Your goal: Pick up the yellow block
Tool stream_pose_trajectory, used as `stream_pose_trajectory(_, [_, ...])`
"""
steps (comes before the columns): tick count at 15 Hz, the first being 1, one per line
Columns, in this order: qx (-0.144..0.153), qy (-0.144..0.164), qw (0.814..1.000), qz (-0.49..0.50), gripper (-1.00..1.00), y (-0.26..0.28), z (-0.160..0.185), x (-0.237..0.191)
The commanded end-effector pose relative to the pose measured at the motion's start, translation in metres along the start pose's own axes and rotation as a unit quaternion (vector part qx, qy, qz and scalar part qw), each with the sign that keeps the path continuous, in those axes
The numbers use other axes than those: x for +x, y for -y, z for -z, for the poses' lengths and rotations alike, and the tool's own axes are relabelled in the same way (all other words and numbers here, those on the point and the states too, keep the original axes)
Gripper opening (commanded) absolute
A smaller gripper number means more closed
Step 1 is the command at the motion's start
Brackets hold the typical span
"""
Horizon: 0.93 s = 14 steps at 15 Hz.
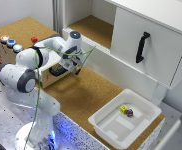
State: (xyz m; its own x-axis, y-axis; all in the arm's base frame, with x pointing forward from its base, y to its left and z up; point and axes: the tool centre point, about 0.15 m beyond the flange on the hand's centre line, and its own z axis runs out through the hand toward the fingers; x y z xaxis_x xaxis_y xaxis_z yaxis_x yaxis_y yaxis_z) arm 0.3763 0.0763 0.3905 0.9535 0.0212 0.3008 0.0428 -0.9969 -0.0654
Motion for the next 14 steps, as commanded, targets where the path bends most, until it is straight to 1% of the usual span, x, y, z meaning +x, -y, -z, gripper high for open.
stream_pose_trajectory(1, [-0.081, -0.011, 0.995, -0.053, 1.0, -0.057, 0.042, 0.01])
stream_pose_trajectory(4, [-0.083, -0.004, 0.991, -0.109, 1.0, -0.112, 0.043, 0.013])
stream_pose_trajectory(6, [-0.088, 0.001, 0.988, -0.131, 1.0, -0.139, 0.04, 0.013])
stream_pose_trajectory(7, [-0.096, 0.002, 0.984, -0.151, 1.0, -0.153, 0.039, 0.013])
stream_pose_trajectory(8, [-0.09, 0.003, 0.98, -0.18, 1.0, -0.174, 0.038, 0.012])
stream_pose_trajectory(9, [-0.109, 0.013, 0.973, -0.205, 1.0, -0.199, 0.035, 0.012])
stream_pose_trajectory(10, [-0.113, 0.023, 0.968, -0.221, 1.0, -0.214, 0.03, 0.012])
stream_pose_trajectory(12, [-0.139, 0.04, 0.953, -0.268, 1.0, -0.265, 0.02, 0.01])
stream_pose_trajectory(13, [-0.143, 0.046, 0.946, -0.286, 1.0, -0.291, 0.013, 0.008])
stream_pose_trajectory(14, [-0.136, 0.053, 0.941, -0.306, 1.0, -0.314, 0.008, 0.005])
